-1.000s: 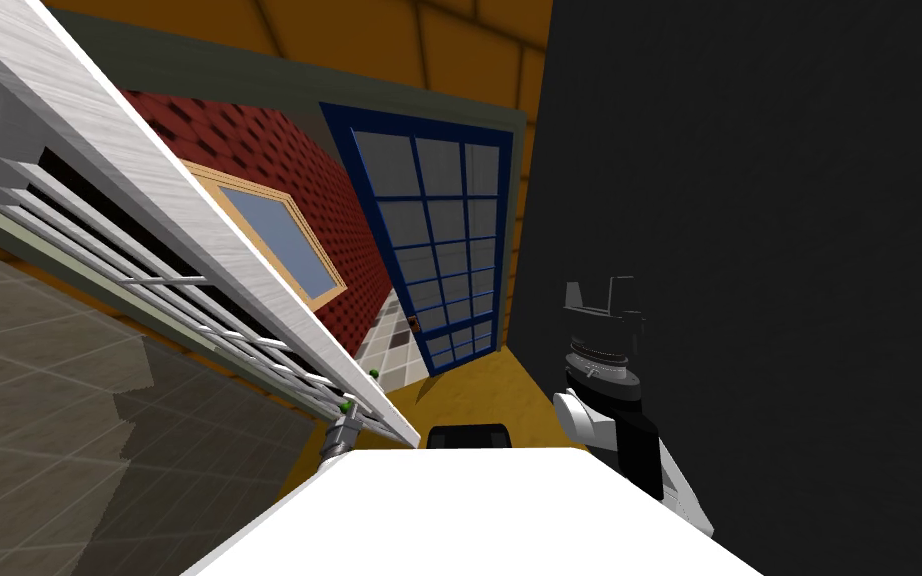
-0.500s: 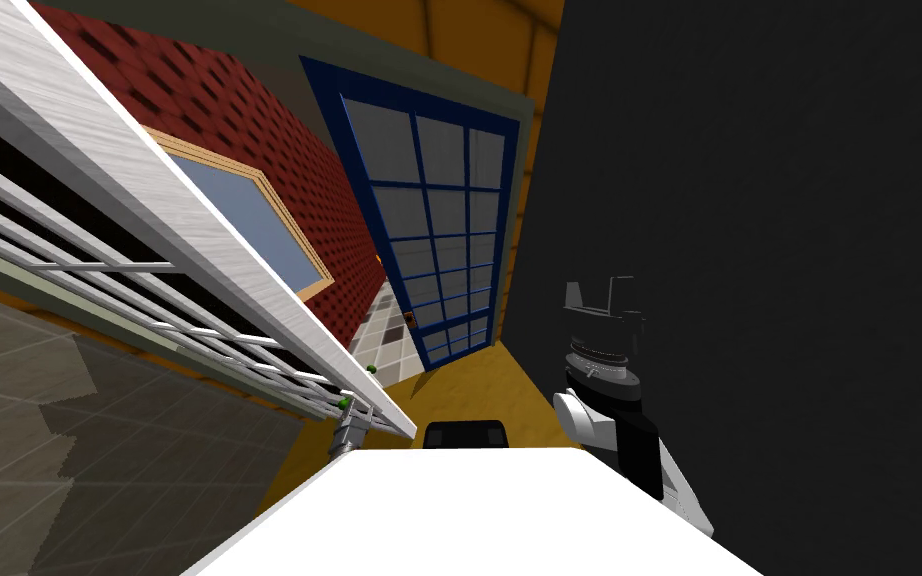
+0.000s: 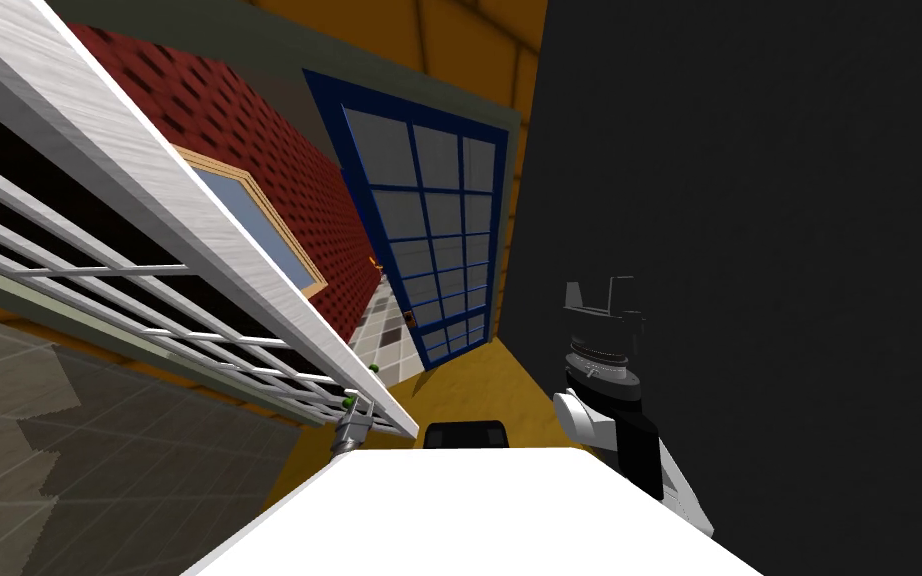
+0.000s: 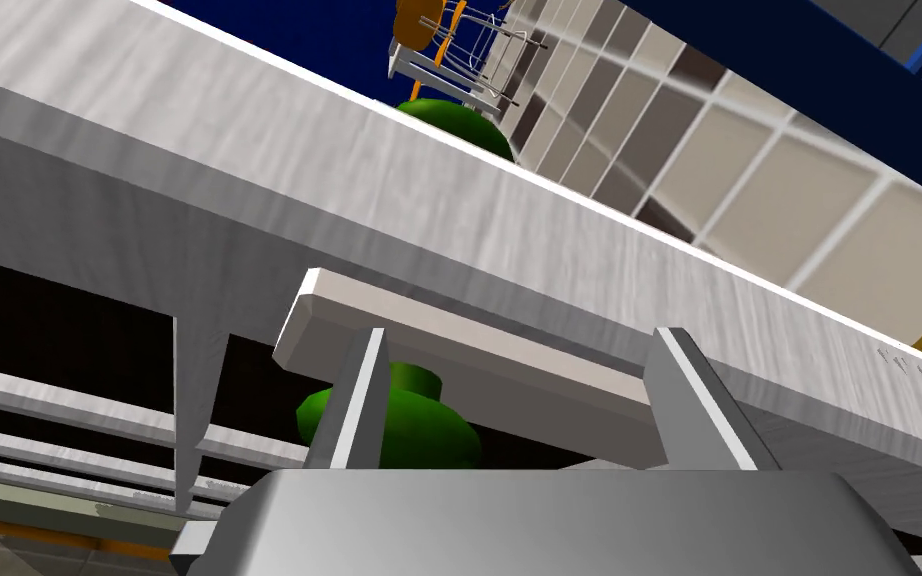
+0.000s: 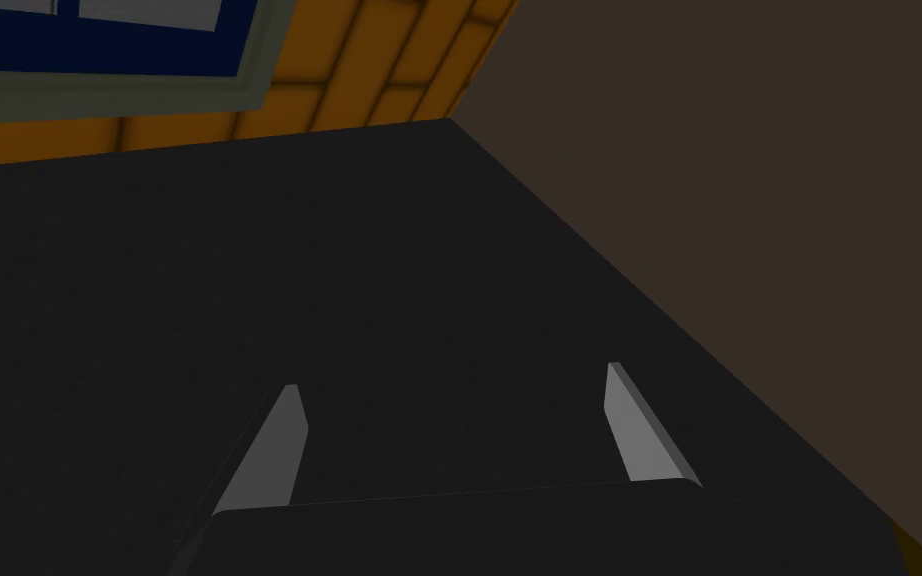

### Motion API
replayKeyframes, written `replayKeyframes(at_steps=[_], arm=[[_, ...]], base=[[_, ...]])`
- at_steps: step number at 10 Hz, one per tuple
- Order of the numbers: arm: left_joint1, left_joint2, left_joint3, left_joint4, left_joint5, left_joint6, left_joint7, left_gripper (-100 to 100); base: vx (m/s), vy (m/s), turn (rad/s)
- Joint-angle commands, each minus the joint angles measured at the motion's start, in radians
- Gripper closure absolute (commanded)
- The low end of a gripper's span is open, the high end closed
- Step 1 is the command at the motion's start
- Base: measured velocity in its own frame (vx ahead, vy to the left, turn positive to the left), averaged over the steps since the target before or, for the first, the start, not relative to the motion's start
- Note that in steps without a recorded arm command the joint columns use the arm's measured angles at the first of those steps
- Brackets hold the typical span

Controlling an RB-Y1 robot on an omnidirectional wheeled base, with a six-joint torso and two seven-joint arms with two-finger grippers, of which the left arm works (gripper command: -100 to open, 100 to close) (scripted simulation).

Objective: Pull the door open

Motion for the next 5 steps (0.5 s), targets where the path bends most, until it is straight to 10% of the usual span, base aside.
replayKeyframes(at_steps=[1,5], arm=[[0.002,0.02,0.014,0.001,0.018,-0.004,0.043,-100],[0.01,0.025,-0.015,-0.016,0.036,-0.01,0.145,-100]], base=[[-0.044,0.024,-0.049],[-0.078,0.056,-0.091]])
